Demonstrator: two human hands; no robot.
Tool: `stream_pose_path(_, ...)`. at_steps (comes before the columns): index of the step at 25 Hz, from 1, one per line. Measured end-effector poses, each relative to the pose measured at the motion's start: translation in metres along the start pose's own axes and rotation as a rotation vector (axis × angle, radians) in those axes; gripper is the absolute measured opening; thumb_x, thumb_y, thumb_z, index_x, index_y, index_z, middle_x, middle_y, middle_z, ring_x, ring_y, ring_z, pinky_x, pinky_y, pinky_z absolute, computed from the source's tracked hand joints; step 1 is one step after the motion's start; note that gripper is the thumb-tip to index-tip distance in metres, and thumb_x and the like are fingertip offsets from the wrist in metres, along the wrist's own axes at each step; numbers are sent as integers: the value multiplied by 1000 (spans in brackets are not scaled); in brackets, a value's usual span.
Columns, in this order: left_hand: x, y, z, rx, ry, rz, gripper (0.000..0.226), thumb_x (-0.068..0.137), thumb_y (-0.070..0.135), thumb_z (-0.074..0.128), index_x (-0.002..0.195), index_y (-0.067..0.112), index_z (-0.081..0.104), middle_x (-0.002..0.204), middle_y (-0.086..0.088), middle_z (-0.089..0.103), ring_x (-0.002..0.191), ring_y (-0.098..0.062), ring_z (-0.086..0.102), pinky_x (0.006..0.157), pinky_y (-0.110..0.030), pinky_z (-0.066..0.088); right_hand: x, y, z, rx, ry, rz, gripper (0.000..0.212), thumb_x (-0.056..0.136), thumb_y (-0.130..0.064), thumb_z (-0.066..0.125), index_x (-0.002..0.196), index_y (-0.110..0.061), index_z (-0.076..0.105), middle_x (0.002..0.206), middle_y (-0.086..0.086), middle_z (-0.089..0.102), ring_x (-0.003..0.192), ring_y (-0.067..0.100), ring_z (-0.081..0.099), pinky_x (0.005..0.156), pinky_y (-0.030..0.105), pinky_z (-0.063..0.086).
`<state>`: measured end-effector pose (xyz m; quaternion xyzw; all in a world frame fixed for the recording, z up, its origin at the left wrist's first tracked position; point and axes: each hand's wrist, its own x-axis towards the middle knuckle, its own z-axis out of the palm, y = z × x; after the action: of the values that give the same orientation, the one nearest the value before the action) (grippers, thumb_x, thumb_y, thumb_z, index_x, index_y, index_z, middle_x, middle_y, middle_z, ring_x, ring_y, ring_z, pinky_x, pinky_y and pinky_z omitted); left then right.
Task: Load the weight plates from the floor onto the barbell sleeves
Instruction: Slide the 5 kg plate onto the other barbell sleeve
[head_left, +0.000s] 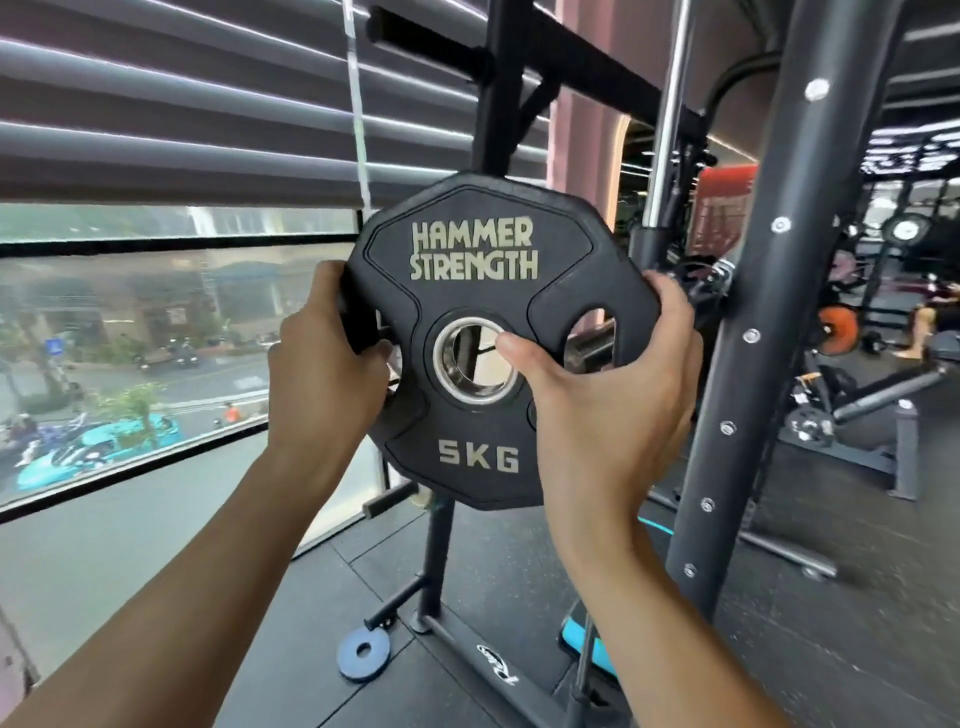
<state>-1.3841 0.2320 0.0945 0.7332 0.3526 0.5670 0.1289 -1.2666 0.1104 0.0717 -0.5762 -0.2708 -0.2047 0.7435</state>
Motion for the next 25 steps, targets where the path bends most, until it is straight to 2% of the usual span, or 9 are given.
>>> stream_pose_path(3, 5, 1, 29, -39, -57, 22, 43, 81, 0, 68, 105, 26, 45, 74, 19, 54, 69, -14, 52, 57, -23, 35, 12, 17, -4, -63, 28, 24, 100, 50, -46, 95, 138, -35, 47, 128, -15, 55, 104, -4, 47, 86, 20, 36)
stream_pose_path(6, 7, -5, 56, -97, -138, 42, 42, 82, 2, 67, 116, 21, 49, 78, 9, 58, 76, -24, 56, 57, -27, 35, 16, 31, -7, -138, 70, 25, 100, 50, -46, 95, 138, -36, 48, 127, -14, 55, 107, 0, 48, 85, 20, 34)
stream_pose_path(9, 12, -10, 81, -142, -203, 90, 48, 81, -2, 68, 121, 20, 50, 84, 9, 58, 77, -22, 53, 56, -24, 28, 19, 45, -7, -194, 122, 30, 100, 50, -49, 94, 138, -35, 48, 124, -13, 56, 103, 1, 48, 85, 24, 36)
stream_pose_path(14, 23, -12, 113, -171, -244, 102, 56, 82, -2, 68, 130, 19, 49, 108, -5, 71, 104, -35, 63, 72, -29, 34, 29, 63, 0, -264, 150, 35, 99, 55, -49, 92, 142, -37, 44, 115, -18, 48, 96, -4, 41, 85, 24, 35)
stream_pose_path(18, 29, -14, 137, -184, -239, 126, 58, 83, 0, 66, 132, 23, 45, 108, -7, 71, 101, -41, 63, 83, -44, 49, 40, 77, 3, -315, 147, 13, 97, 59, -50, 90, 142, -39, 41, 110, -16, 44, 93, 0, 42, 83, 24, 35)
stream_pose_path(22, 38, -16, 170, -212, -330, 138, 67, 87, 2, 67, 143, 22, 35, 118, -10, 66, 109, -40, 60, 85, -44, 45, 60, 96, 8, -392, 133, -51, 95, 65, -52, 87, 144, -33, 39, 115, -9, 44, 108, 18, 49, 82, 33, 41)
stream_pose_path(25, 51, -12, 187, -217, -468, 214, 98, 80, 5, 77, 157, 25, 19, 140, -11, 48, 123, -35, 54, 99, -41, 44, 81, 111, 11, -491, 130, -78, 96, 67, -54, 84, 146, -29, 37, 129, -1, 47, 118, 20, 42, 86, 35, 41)
